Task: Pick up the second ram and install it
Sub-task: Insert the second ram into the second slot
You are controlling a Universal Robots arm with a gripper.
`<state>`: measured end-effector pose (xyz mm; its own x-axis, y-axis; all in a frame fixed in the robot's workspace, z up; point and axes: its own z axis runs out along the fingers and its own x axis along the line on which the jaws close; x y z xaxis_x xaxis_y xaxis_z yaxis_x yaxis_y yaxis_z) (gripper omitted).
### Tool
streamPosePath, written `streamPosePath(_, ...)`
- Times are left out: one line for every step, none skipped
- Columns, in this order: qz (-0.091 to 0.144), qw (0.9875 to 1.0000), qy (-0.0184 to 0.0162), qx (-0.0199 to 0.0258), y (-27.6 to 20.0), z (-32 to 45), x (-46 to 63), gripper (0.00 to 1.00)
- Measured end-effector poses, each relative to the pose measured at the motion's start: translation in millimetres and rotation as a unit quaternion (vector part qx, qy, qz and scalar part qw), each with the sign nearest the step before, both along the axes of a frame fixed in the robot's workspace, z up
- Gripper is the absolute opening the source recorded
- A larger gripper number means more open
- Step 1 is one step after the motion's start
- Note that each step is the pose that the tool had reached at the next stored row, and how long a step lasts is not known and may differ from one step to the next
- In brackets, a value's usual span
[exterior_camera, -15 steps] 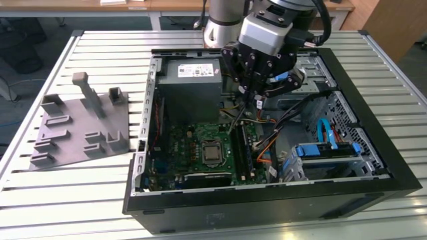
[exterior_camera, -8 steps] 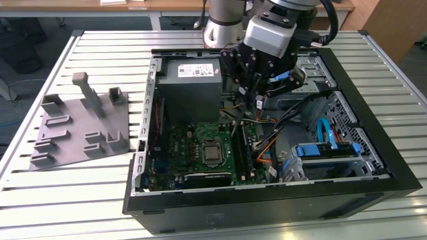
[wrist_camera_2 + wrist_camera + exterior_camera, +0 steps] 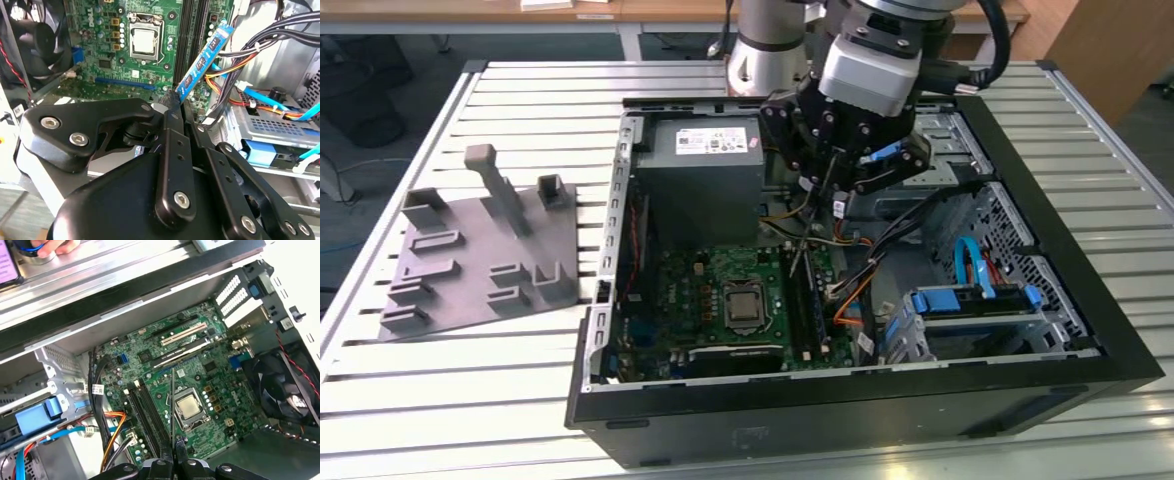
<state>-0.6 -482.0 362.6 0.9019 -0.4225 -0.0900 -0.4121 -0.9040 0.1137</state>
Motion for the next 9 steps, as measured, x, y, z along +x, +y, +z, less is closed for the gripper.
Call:
streamPosePath(0.005, 1.0000, 0.0000, 0.0000, 0.0, 0.0, 0.0, 0.14)
streamPosePath(0.010, 0.9999, 0.0000, 0.0000, 0.0, 0.0, 0.0, 0.14)
streamPosePath(0.015, 0.9999, 0.0000, 0.0000, 0.0, 0.0, 0.0, 0.14)
streamPosePath(0.020, 0.9998, 0.0000, 0.0000, 0.0, 0.0, 0.0, 0.14)
streamPosePath(0.025, 0.9997, 0.0000, 0.0000, 0.0, -0.1, 0.0, 0.14)
streamPosePath(0.030, 0.9995, 0.0000, 0.0000, 0.0, -0.1, 0.0, 0.14)
streamPosePath(0.035, 0.9994, 0.0000, 0.0000, 0.0, 0.0, 0.0, 0.14)
streamPosePath(0.041, 0.9992, 0.0000, 0.0000, 0.0, -0.1, 0.0, 0.14)
streamPosePath(0.046, 0.9990, 0.0000, 0.0000, 0.0, -0.1, 0.0, 0.14)
